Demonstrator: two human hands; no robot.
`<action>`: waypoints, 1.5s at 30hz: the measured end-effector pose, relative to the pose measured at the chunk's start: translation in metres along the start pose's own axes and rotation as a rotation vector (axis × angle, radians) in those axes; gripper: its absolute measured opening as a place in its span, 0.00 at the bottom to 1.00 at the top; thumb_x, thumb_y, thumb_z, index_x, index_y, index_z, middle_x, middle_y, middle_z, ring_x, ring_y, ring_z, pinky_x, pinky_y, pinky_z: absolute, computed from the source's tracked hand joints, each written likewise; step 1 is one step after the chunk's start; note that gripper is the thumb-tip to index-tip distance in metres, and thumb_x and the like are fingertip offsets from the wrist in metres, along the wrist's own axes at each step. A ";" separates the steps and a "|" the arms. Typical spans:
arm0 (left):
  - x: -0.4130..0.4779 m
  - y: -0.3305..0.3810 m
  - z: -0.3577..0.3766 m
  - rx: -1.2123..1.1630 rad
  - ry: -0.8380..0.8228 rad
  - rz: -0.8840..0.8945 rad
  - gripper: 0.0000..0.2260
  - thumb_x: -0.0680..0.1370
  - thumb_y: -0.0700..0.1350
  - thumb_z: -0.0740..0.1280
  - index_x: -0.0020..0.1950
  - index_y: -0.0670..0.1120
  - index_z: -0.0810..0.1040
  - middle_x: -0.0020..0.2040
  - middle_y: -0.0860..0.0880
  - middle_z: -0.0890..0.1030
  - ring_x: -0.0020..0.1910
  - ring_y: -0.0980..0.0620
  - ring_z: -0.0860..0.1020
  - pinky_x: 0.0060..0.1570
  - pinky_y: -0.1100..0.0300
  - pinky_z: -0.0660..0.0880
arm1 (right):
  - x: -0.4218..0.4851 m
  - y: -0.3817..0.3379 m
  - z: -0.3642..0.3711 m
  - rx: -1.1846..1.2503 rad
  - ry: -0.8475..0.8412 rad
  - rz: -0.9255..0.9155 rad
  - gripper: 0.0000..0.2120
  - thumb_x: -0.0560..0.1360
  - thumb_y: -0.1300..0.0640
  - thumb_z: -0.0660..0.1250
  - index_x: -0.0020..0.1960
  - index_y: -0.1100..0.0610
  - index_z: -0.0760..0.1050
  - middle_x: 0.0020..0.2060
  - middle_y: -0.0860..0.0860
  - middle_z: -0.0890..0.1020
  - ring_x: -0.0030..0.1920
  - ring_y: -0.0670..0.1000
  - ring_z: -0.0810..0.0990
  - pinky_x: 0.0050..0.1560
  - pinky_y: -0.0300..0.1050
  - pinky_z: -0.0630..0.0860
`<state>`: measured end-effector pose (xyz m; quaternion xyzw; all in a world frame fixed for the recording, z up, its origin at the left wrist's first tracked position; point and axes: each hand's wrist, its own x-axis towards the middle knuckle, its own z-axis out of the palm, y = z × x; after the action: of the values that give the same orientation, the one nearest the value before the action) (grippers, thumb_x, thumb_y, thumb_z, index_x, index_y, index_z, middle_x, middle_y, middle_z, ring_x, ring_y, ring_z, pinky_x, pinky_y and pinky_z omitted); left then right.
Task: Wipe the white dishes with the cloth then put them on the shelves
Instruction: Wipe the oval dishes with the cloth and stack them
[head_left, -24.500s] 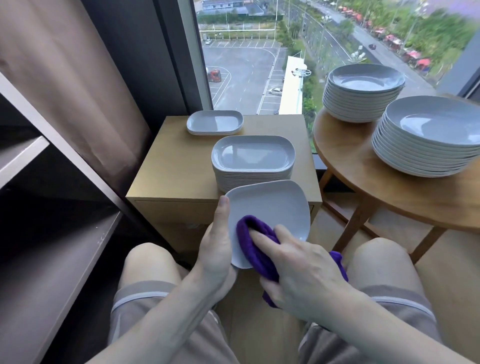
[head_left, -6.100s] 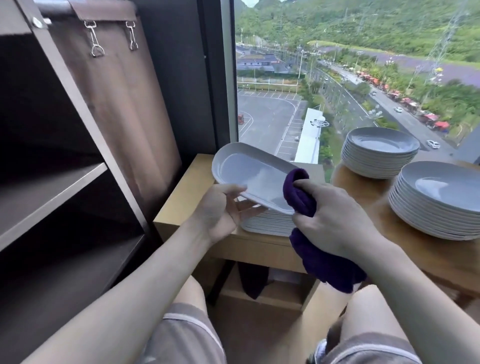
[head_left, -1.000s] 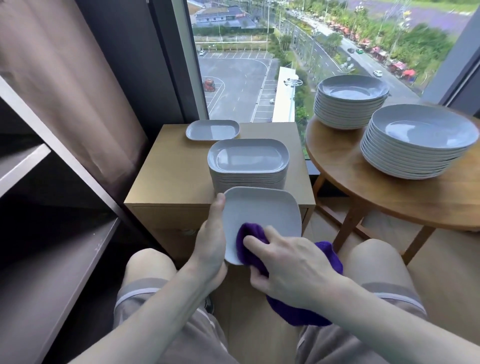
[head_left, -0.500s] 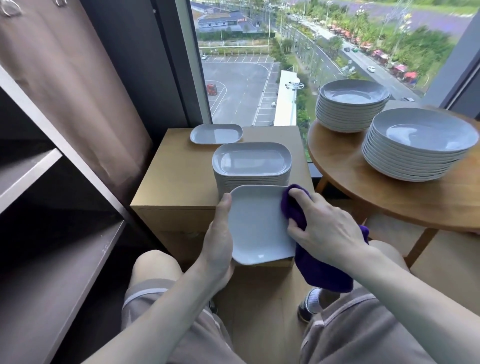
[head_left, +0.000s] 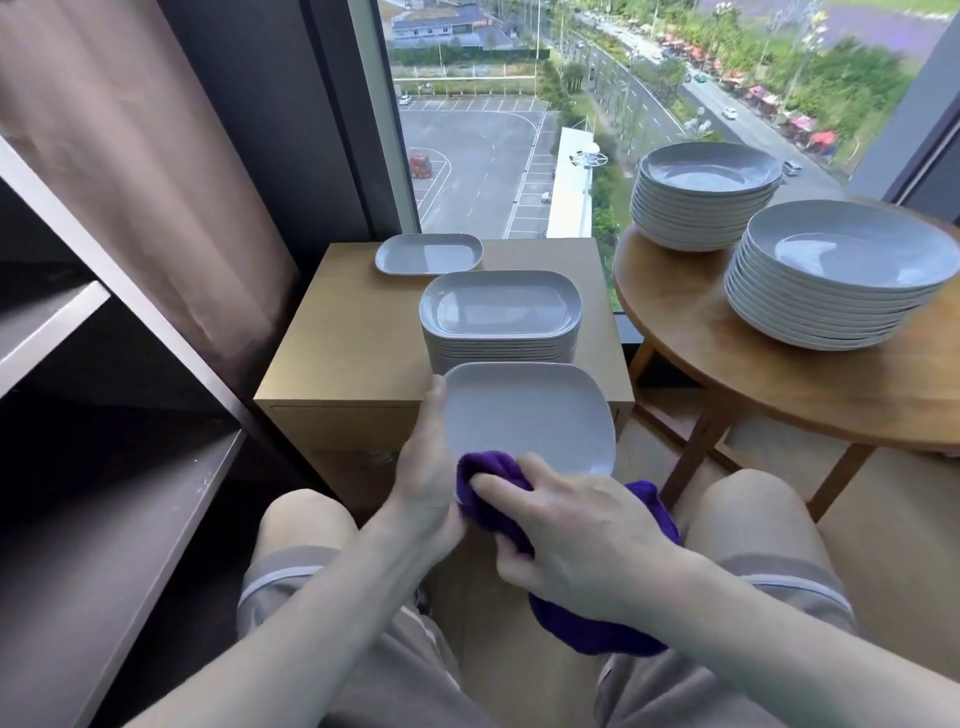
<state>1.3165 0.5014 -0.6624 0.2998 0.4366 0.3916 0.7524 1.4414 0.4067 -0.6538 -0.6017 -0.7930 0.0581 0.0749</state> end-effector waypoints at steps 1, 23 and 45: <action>0.001 0.005 -0.002 0.017 0.024 0.040 0.28 0.83 0.66 0.58 0.66 0.45 0.83 0.62 0.40 0.85 0.60 0.41 0.84 0.54 0.50 0.82 | 0.001 0.001 0.000 0.005 -0.010 0.008 0.18 0.77 0.43 0.52 0.64 0.46 0.67 0.47 0.49 0.72 0.35 0.57 0.75 0.35 0.53 0.78; 0.002 -0.009 -0.003 0.233 0.000 0.043 0.23 0.72 0.69 0.66 0.48 0.53 0.90 0.52 0.45 0.88 0.51 0.46 0.87 0.53 0.49 0.81 | 0.010 0.020 0.000 -0.003 0.138 0.177 0.12 0.77 0.43 0.57 0.56 0.48 0.69 0.44 0.50 0.73 0.32 0.57 0.75 0.31 0.52 0.77; 0.003 0.018 -0.009 0.077 0.054 0.082 0.30 0.79 0.68 0.60 0.68 0.46 0.81 0.62 0.42 0.85 0.61 0.41 0.84 0.64 0.43 0.78 | 0.007 0.073 0.008 0.197 0.214 0.439 0.18 0.75 0.39 0.55 0.63 0.41 0.68 0.52 0.46 0.78 0.47 0.54 0.79 0.47 0.50 0.76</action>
<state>1.3033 0.5142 -0.6528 0.3355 0.4587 0.4132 0.7116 1.5071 0.4332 -0.6747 -0.7521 -0.6214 0.0857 0.2020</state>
